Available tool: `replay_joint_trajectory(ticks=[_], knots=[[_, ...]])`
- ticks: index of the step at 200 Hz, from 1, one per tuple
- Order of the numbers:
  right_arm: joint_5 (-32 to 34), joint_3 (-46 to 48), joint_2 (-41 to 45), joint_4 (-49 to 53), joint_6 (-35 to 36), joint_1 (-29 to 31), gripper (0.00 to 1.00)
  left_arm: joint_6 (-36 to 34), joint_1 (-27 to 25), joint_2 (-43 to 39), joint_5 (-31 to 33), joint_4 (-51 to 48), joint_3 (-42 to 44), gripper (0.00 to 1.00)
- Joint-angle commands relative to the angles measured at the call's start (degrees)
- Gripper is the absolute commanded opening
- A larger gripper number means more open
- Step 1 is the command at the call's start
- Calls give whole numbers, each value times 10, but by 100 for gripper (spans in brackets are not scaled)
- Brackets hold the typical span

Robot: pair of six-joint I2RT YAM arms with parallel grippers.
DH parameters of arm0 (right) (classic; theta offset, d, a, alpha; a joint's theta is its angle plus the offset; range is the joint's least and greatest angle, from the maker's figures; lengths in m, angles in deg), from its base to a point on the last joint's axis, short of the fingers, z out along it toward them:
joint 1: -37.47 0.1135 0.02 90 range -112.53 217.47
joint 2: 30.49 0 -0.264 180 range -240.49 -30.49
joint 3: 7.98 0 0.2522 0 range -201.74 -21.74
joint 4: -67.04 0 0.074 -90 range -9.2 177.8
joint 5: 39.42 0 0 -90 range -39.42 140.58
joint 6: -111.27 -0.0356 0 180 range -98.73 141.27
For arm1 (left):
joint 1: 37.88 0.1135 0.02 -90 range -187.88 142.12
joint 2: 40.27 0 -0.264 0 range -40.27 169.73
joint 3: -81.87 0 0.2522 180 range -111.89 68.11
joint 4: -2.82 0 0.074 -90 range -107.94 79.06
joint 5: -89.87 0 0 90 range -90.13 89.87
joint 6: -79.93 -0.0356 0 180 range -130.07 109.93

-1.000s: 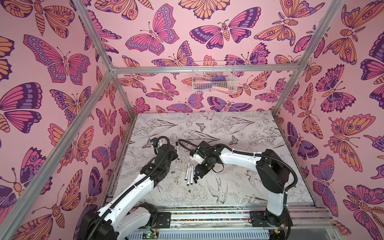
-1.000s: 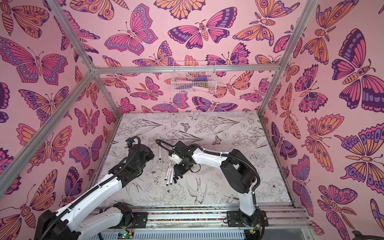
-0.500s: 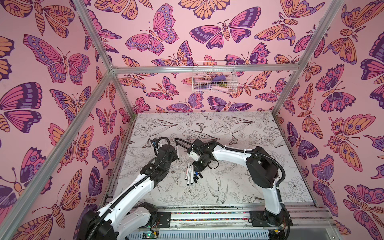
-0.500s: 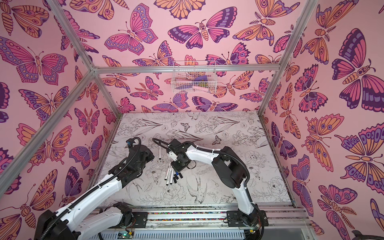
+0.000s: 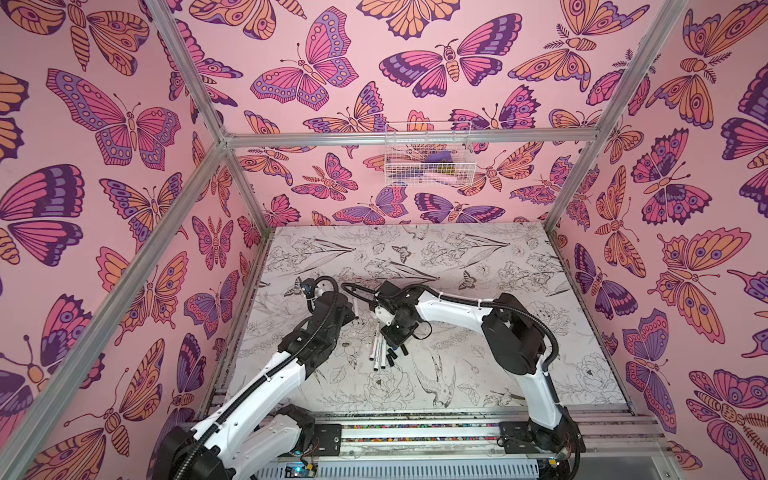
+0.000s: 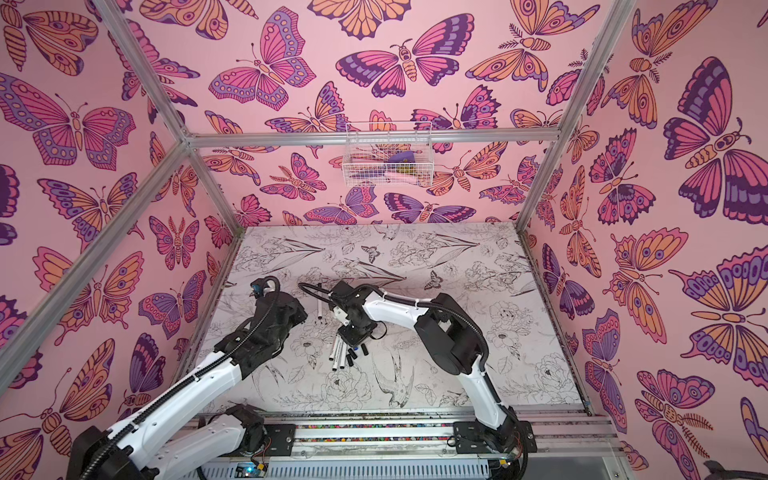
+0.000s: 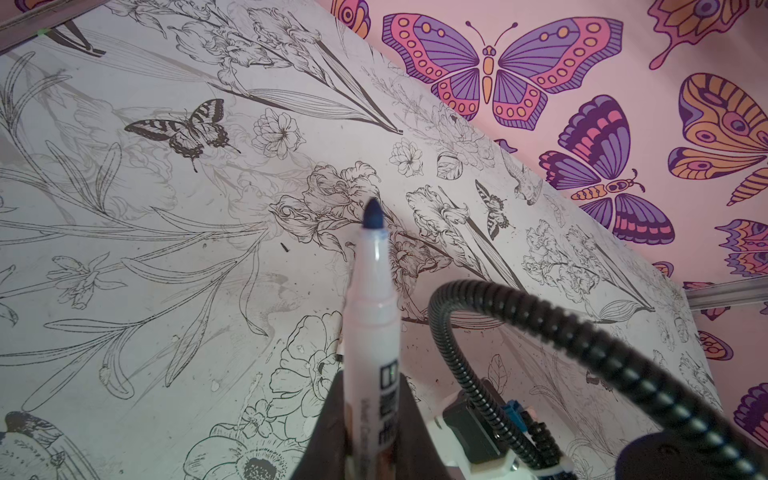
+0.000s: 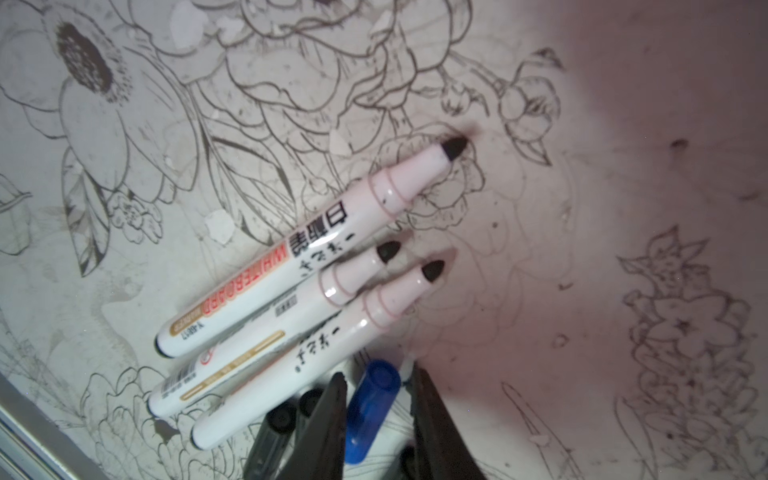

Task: Insert the pens into the pen caps
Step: 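Lower the right gripper onto the blue cap and close on it, then lift the blue cap with the right gripper above the marker tip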

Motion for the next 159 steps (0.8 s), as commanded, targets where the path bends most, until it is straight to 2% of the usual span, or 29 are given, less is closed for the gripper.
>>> replay_joint_trajectory(ticks=[1, 27, 49, 88, 108, 143, 159], knots=[[25, -12, -25, 36, 9, 6, 27, -15, 3, -8, 6, -15, 4, 0], [39, -27, -24, 35, 6, 4, 22, -25, 3, 0, 2, -13, -5, 0], [20, -34, -6, 20, 3, -9, 17, -37, 3, 13, -20, -3, -11, 0], [-107, -15, 79, -64, -51, -72, 15, -66, 2, 44, -79, 24, -23, 0], [-143, 7, 135, -108, -91, -110, 14, -105, 2, 60, -151, 84, -18, 0], [-194, 83, 244, -211, -173, -190, 13, -162, -4, 109, -355, 216, -17, 0], [-226, 124, 288, -274, -216, -224, 11, -194, -23, 131, -408, 246, -29, 0]])
